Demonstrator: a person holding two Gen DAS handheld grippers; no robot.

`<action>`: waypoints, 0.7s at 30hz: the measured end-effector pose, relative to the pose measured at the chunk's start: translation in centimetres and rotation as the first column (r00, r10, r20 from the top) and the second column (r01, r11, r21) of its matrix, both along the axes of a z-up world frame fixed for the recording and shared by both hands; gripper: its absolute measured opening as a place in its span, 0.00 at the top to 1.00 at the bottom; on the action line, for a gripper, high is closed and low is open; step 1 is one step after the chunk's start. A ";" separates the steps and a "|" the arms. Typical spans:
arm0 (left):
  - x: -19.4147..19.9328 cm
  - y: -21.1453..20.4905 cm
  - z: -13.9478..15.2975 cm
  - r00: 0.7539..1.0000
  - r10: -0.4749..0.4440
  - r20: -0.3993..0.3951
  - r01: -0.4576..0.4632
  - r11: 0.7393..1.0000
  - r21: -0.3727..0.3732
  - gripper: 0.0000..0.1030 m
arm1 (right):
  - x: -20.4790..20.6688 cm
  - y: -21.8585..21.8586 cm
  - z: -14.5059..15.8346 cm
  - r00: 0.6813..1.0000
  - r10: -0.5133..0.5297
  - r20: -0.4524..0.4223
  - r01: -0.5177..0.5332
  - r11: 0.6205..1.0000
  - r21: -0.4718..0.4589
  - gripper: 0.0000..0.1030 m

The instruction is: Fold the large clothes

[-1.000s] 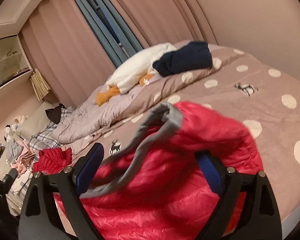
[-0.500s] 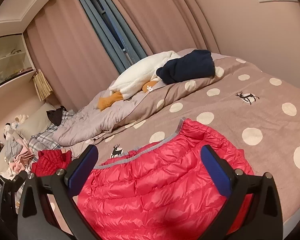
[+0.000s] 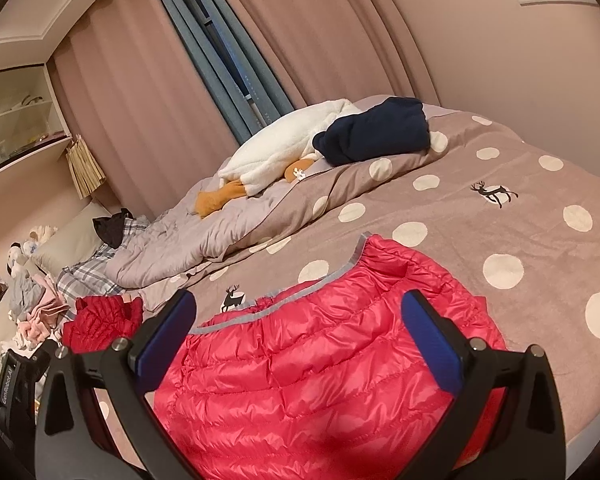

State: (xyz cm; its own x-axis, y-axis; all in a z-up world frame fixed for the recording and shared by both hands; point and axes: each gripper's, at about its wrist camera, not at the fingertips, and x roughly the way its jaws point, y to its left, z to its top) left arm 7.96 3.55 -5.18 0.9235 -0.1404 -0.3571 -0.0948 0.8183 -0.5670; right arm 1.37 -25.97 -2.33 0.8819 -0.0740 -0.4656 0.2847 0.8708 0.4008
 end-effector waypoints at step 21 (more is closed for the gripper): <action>5.8 -3.6 -7.6 0.992 -0.060 -0.114 0.080 0.979 0.189 0.09 | 5.7 -0.7 -6.3 0.975 -0.003 -0.222 -0.007 0.999 -0.042 0.00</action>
